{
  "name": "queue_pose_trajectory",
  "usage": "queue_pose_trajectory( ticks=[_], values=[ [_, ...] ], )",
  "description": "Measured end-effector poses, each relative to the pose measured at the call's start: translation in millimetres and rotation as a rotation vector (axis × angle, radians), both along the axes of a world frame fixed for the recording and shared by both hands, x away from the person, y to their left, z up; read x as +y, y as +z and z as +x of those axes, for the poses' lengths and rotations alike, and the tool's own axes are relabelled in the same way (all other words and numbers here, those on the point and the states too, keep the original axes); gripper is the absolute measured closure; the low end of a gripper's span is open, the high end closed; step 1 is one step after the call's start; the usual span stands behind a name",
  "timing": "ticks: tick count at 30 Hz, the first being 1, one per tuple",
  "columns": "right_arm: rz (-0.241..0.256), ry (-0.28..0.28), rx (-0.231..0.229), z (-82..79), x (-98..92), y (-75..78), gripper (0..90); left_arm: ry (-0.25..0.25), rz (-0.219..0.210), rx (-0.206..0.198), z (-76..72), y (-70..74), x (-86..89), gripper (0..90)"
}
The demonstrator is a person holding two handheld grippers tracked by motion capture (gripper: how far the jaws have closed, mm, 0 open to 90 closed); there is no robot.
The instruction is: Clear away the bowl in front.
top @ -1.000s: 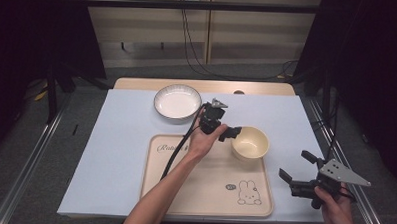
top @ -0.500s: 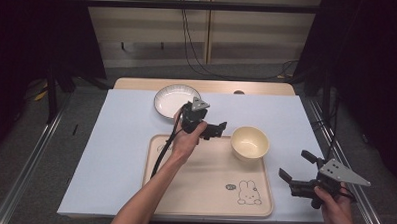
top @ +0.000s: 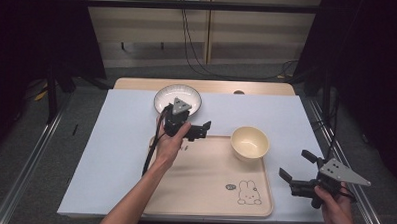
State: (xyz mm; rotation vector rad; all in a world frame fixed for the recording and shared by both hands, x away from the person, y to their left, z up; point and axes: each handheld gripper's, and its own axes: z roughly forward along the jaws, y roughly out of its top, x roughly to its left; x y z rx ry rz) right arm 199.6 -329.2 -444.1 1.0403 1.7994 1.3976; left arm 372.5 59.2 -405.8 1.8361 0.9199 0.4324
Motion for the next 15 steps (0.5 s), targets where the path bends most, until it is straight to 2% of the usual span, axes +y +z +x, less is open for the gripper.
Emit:
queue_pose_trajectory(
  ticks=[3, 5, 14, 15],
  values=[
    [0.001, 0.000, 0.002, 0.0, 0.0, 0.1, 0.8, 0.012, -0.005, -0.016, -3.9, 2.6, 8.1, 2.6],
    [0.000, -0.001, 0.002, 0.0, -0.1, 0.1, 0.8, 0.035, 0.014, -0.038, -8.9, 5.3, 16.4, 2.6],
    [-0.001, 0.002, 0.002, 0.2, 0.2, -0.1, 0.8, 0.074, 0.021, -0.053, -24.6, 7.6, 46.0, 1.8],
    [-0.002, 0.003, 0.002, 0.5, 0.3, -0.2, 0.8, 0.084, 0.026, -0.061, -28.2, 7.4, 54.7, 1.9]
  ],
)
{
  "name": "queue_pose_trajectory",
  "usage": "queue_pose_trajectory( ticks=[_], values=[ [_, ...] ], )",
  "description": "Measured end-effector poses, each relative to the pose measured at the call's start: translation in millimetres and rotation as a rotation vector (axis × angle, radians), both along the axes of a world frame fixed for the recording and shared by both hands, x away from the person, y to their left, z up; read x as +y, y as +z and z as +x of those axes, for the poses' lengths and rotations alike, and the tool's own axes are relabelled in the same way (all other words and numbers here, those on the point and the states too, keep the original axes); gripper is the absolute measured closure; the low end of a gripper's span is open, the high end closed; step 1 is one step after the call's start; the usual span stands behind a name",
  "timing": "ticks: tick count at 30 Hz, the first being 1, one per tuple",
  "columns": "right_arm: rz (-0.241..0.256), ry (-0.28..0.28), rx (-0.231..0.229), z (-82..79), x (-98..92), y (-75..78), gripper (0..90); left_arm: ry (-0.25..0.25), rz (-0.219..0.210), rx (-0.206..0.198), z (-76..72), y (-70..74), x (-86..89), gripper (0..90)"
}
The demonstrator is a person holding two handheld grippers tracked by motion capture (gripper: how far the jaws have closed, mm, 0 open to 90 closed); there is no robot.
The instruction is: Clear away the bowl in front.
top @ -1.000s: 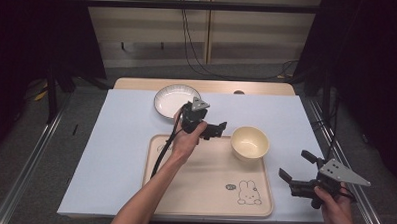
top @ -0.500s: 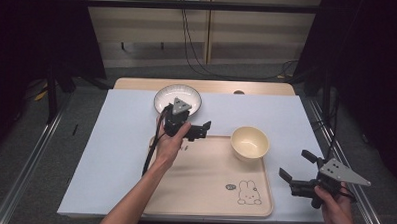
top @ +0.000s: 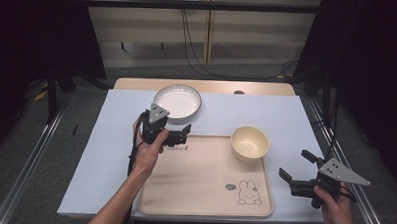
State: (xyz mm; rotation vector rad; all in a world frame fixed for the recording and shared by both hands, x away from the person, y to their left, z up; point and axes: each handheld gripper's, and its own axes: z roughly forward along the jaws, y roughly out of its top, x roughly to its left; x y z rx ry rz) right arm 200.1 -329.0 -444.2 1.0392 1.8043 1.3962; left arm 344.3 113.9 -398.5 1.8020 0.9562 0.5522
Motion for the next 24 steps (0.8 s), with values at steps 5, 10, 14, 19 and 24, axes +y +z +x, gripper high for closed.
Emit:
queue_pose_trajectory(
  ticks=[5, 10, 14, 19, 24],
  values=[
    [-0.005, -0.001, 0.002, 0.1, -0.4, 0.0, 0.8, 0.042, -0.002, -0.010, -8.8, -1.3, 16.3, 1.5],
    [-0.008, -0.002, 0.001, 0.4, 0.1, -0.2, 0.8, 0.087, -0.015, -0.017, -19.1, -5.6, 37.5, 1.5],
    [-0.009, -0.010, 0.000, 1.3, 0.6, -0.5, 0.8, 0.107, -0.015, -0.023, -28.5, -9.1, 53.4, 1.5],
    [-0.009, 0.001, 0.008, 1.3, 0.8, -0.6, 0.8, 0.134, -0.013, -0.031, -39.5, -12.2, 66.3, 1.7],
    [-0.013, -0.002, 0.007, 2.1, 1.0, -1.1, 0.8, 0.178, -0.006, -0.037, -60.2, -13.1, 87.1, 1.9]
  ],
)
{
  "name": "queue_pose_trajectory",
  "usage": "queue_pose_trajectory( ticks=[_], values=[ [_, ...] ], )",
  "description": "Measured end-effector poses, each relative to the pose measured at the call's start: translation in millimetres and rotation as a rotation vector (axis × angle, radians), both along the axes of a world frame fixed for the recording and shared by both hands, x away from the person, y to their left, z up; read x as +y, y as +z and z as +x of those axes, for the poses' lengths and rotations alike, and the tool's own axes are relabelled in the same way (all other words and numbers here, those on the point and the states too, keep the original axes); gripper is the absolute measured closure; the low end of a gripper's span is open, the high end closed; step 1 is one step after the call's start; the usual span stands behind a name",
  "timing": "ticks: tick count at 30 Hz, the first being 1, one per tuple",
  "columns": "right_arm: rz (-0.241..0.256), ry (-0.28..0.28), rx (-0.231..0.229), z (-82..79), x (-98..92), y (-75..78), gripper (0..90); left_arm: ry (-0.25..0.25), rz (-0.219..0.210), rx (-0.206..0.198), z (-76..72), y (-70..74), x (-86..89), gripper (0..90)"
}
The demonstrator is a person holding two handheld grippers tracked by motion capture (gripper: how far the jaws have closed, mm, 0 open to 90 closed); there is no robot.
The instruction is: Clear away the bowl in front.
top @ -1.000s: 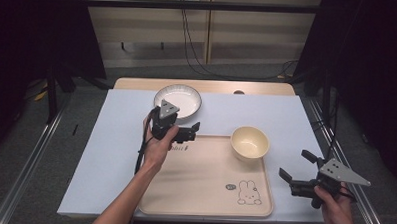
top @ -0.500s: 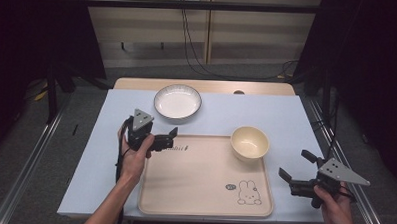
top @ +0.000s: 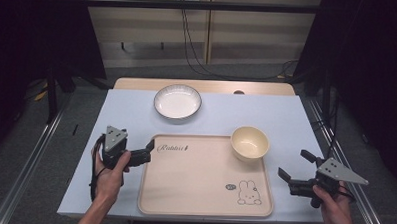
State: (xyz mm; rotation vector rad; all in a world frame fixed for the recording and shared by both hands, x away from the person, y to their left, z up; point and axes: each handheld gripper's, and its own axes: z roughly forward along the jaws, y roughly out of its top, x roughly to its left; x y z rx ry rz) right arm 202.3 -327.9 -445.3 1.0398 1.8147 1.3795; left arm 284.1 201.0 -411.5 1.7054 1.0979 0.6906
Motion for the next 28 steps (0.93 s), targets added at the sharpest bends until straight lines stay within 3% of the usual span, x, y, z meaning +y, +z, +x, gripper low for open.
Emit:
queue_pose_trajectory(
  ticks=[5, 7, 13, 18, 21, 24, 28],
  values=[
    [0.000, -0.003, 0.000, 0.0, 0.4, -0.1, 0.8, 0.008, 0.018, 0.006, -15.6, -2.9, 15.6, 1.7],
    [-0.001, 0.000, 0.004, -0.1, 0.3, -0.2, 0.8, 0.022, -0.011, 0.008, -23.8, -5.8, 22.9, 1.3],
    [-0.003, -0.002, 0.011, 0.1, 1.6, -1.0, 0.8, 0.061, 0.001, -0.001, -40.6, -3.5, 40.1, 1.1],
    [-0.017, -0.009, 0.011, 0.0, 1.4, -1.7, 0.8, 0.087, -0.028, 0.012, -53.8, -15.0, 52.6, 1.6],
    [-0.022, -0.008, 0.011, 0.4, 1.1, -2.2, 0.9, 0.087, -0.023, 0.020, -56.0, -18.4, 57.1, 1.6],
    [-0.026, -0.013, 0.014, 1.3, 0.4, -2.4, 0.9, 0.125, -0.036, 0.010, -58.1, -21.3, 63.6, 1.7],
    [-0.032, -0.016, 0.027, 2.9, -0.3, -3.4, 0.8, 0.111, -0.023, 0.005, -64.0, -23.4, 63.6, 2.1]
  ],
)
